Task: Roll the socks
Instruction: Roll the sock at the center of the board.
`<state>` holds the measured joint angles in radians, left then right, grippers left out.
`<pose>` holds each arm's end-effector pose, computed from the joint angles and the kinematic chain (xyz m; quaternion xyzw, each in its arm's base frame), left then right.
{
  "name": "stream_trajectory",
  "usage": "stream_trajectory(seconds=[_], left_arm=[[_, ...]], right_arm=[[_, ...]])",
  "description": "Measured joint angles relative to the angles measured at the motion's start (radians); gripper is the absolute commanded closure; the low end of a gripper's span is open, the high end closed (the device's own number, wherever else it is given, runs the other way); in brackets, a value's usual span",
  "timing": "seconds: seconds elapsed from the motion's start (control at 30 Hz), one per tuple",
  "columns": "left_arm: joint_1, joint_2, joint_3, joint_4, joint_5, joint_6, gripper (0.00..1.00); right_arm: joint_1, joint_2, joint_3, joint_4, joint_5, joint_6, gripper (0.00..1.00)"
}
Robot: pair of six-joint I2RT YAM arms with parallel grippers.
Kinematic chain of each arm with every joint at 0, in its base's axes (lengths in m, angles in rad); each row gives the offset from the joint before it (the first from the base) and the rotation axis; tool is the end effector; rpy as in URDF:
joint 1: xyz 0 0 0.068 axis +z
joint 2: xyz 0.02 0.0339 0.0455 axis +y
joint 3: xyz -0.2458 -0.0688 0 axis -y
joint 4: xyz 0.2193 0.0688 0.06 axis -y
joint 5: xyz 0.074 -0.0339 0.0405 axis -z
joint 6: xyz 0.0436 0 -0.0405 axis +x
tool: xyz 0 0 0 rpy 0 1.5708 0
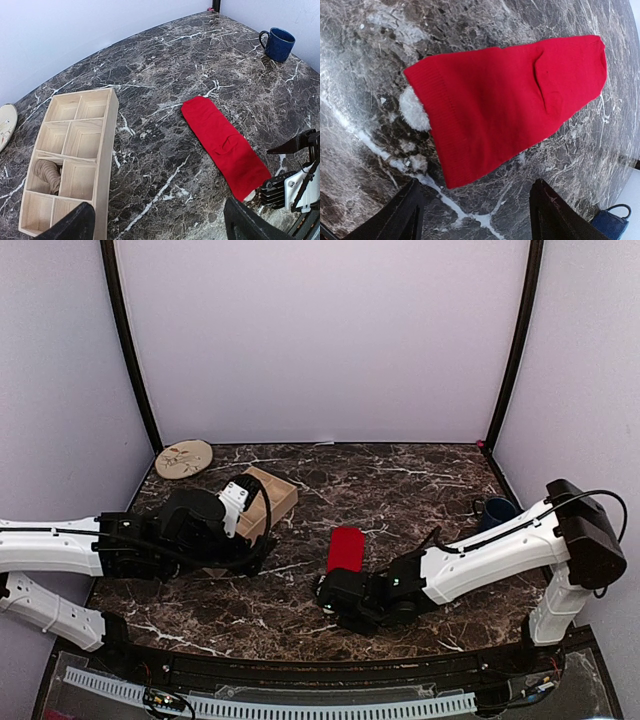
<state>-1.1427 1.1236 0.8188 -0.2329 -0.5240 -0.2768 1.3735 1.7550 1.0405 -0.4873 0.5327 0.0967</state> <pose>0.1182 -0.2065 0.2693 0.2362 0.8160 -0.1400 0.5086 0.0825 0.2999 0.1527 -0.5264 0.7904 -0.0732 0.3048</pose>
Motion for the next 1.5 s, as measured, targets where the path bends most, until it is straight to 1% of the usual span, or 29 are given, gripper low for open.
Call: stream_trajectory(seconds=[0.4, 0.73, 0.87, 1.0, 1.03, 1.17, 1.2, 1.23, 1.33, 1.5], left_arm=[[0.001, -0.032, -0.042, 0.0, 0.007, -0.044, 0.09], [0.001, -0.032, -0.055, 0.0, 0.007, -0.06, 0.09], [0.002, -0.032, -0.056, 0.0, 0.007, -0.064, 0.09], [0.003, -0.032, -0.056, 0.0, 0.007, -0.064, 0.09], [0.006, -0.032, -0.056, 0.0, 0.007, -0.065, 0.09], [0.008, -0.031, -0.056, 0.0, 0.008, -0.065, 0.09], [0.009, -0.03, -0.057, 0.0, 0.008, -0.066, 0.09], [0.011, -0.028, -0.057, 0.0, 0.008, -0.066, 0.09], [0.013, -0.026, -0.063, 0.007, 0.012, -0.066, 0.09], [0.018, -0.012, -0.07, 0.029, 0.015, -0.056, 0.09]], right_arm=[[0.002, 0.04, 0.009, -0.026, 0.015, -0.049, 0.32], [0.003, 0.062, 0.013, 0.015, 0.071, -0.124, 0.34], [0.003, 0.067, 0.012, 0.032, 0.082, -0.154, 0.36], [0.003, 0.068, 0.006, 0.048, 0.089, -0.185, 0.44], [0.003, 0.068, 0.005, 0.051, 0.089, -0.191, 0.48], [0.002, 0.068, -0.001, 0.063, 0.084, -0.217, 0.64], [0.0, 0.068, -0.001, 0.064, 0.08, -0.219, 0.71], [-0.004, 0.068, -0.002, 0.066, 0.073, -0.219, 0.75], [-0.013, 0.068, -0.005, 0.071, 0.058, -0.229, 0.86], [-0.024, 0.066, -0.006, 0.072, 0.025, -0.23, 0.86]])
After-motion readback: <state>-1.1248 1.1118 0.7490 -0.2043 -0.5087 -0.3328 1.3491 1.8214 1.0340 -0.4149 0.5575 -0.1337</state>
